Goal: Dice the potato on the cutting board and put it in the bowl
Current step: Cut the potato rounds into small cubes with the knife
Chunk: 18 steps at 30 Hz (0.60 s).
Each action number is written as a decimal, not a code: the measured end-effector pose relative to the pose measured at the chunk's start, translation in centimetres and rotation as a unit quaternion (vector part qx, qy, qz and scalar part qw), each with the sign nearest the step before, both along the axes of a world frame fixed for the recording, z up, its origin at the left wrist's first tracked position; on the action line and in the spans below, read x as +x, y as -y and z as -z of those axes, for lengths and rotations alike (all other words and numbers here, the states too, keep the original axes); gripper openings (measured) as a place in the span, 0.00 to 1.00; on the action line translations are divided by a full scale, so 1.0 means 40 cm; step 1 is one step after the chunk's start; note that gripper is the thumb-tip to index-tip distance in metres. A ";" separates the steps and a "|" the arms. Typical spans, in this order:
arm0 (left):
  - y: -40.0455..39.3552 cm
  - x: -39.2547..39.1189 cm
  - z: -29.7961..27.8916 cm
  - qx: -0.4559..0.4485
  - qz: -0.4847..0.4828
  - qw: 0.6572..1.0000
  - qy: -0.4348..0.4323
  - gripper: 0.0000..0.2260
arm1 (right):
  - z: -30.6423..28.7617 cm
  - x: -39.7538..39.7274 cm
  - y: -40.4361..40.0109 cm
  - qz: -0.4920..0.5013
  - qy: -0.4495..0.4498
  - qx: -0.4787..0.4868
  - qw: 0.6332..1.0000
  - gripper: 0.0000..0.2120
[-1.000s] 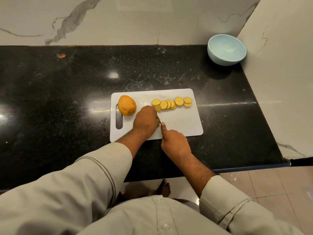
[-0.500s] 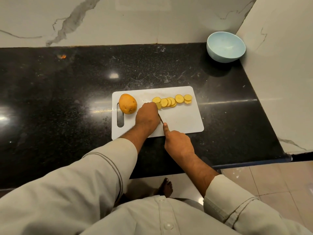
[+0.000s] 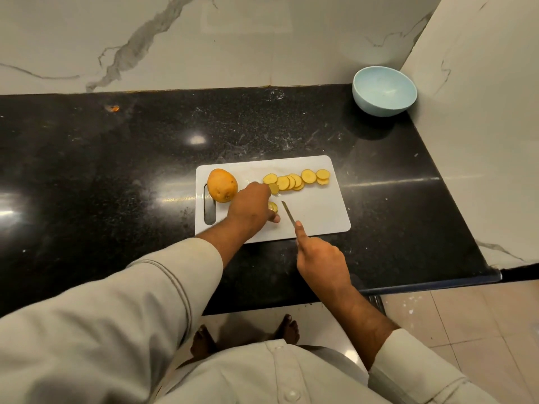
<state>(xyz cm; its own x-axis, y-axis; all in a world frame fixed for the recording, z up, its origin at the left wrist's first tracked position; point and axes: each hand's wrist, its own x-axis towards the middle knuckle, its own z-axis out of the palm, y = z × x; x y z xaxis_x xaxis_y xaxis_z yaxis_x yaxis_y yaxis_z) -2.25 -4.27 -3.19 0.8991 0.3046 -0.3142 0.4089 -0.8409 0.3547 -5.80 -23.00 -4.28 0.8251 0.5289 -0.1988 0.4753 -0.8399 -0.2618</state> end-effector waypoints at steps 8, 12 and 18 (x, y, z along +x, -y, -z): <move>-0.057 0.025 -0.062 0.086 0.276 0.956 -0.039 0.23 | -0.007 0.019 -0.001 0.023 0.011 0.022 0.999 0.27; -0.068 0.042 -0.062 0.059 0.344 0.935 -0.065 0.22 | -0.005 0.022 -0.005 0.029 0.006 0.021 0.999 0.26; -0.068 0.039 -0.041 -0.007 0.201 0.978 -0.053 0.17 | -0.002 0.022 -0.020 0.027 -0.007 -0.004 1.000 0.26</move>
<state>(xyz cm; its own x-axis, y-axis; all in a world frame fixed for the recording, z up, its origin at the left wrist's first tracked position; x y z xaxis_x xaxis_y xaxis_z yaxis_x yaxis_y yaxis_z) -0.70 -1.56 -1.55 0.9071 -0.0729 -0.4145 0.0808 -0.9364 0.3415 -4.90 -22.18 -4.21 0.8492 0.4826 -0.2145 0.4261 -0.8660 -0.2616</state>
